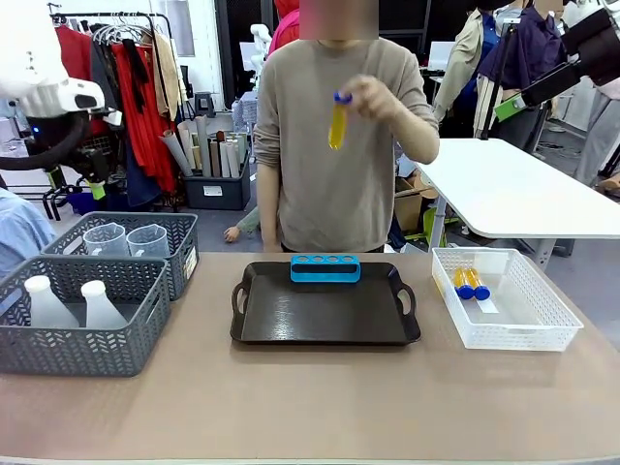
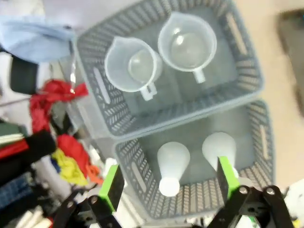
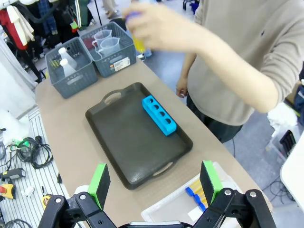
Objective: Prepare the laboratory tools.
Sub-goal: Pick up one Large Measuring Cup and place it on the Handle tray.
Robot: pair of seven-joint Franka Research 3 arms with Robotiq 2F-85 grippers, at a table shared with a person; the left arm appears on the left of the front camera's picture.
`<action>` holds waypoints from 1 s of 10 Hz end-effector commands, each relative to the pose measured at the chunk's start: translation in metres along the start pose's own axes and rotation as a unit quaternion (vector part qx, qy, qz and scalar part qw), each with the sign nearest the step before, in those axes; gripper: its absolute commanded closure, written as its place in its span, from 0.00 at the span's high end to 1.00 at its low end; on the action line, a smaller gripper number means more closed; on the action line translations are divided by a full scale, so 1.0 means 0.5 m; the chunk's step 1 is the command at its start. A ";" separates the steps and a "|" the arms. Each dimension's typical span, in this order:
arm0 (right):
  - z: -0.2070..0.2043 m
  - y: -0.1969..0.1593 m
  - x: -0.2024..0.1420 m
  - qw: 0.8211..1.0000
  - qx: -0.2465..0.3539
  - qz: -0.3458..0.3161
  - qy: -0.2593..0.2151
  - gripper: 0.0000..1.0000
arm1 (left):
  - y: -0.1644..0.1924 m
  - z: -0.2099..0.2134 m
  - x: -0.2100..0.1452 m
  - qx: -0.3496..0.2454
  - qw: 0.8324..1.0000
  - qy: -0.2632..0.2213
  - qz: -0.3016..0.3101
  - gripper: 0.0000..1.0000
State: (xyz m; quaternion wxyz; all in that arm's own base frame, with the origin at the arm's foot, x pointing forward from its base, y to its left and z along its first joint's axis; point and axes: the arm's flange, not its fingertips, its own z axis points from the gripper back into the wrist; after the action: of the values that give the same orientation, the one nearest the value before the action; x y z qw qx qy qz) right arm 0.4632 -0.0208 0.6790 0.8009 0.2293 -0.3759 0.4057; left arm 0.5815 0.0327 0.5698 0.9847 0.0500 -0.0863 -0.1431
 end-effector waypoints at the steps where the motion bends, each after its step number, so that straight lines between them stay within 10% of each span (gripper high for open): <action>1: 0.000 0.003 0.002 1.000 0.003 0.000 -0.003 1.00 | 0.029 -0.025 0.058 -0.015 0.999 0.018 0.046 1.00; 10: 0.000 0.003 0.002 1.000 0.003 0.000 -0.003 1.00 | 0.139 -0.311 0.086 -0.044 0.990 0.052 0.127 1.00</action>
State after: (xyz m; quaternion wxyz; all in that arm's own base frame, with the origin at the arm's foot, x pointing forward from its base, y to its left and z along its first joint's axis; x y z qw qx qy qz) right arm 0.4631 -0.0209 0.6790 0.8010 0.2292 -0.3759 0.4056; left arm 0.6649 0.0977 0.4358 0.9990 -0.0105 -0.0326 -0.0276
